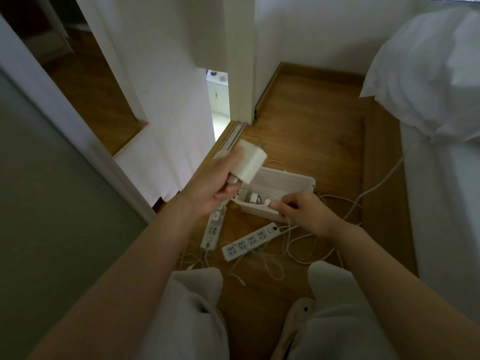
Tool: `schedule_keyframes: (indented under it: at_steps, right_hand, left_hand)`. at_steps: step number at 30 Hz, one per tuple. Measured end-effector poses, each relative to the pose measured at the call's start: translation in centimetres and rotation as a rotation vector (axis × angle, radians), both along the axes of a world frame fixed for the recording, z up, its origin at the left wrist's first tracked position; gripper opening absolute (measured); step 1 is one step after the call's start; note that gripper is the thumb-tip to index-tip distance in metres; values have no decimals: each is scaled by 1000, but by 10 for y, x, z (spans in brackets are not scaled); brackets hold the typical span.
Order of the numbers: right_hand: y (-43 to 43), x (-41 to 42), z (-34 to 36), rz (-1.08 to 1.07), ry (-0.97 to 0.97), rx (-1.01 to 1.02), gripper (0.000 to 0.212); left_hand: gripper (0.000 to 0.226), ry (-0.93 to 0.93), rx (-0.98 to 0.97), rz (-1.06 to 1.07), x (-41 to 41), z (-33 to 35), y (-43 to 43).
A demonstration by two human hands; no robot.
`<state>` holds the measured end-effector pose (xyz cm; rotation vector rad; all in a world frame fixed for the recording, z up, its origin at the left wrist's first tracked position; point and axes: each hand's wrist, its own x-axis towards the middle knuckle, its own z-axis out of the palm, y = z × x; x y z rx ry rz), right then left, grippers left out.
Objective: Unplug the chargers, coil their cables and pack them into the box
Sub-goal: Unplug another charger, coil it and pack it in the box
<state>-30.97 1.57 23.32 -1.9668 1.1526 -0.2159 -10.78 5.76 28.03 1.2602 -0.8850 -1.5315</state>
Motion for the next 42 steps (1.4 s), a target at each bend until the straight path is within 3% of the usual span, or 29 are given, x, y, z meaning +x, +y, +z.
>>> schedule_keyframes:
  at_steps: [4,9,14,24,31,34,39,42]
  right_hand:
    - [-1,-13,2,-28,166,-174,39]
    - [7,-7,17,-87,195,-493,29]
    - [18,0,20,-224,94,-538,31]
    - [31,13,17,-212,-91,-356,28]
    - [46,26,14,-61,-129,-263,28]
    - [57,33,10,88,-62,-279,27]
    - [65,42,-5,244,20,-271,21]
    - [57,42,-14,221,-31,-246,19]
  left_hand:
    - [30,-339,41,-184,-3,-5,13]
    - [39,-790,44,-290,-9,-20,14]
    - [24,-666,46,-245,-9,-21,16]
    - [24,-1027,-97,-103,-28,-33,15]
    - [33,-654,45,194,-30,-31,3]
    - [37,-338,140,331,-24,-30,-1]
    - [35,394,199,458,-20,-21,-2]
    - [31,537,182,444,-18,-17,0]
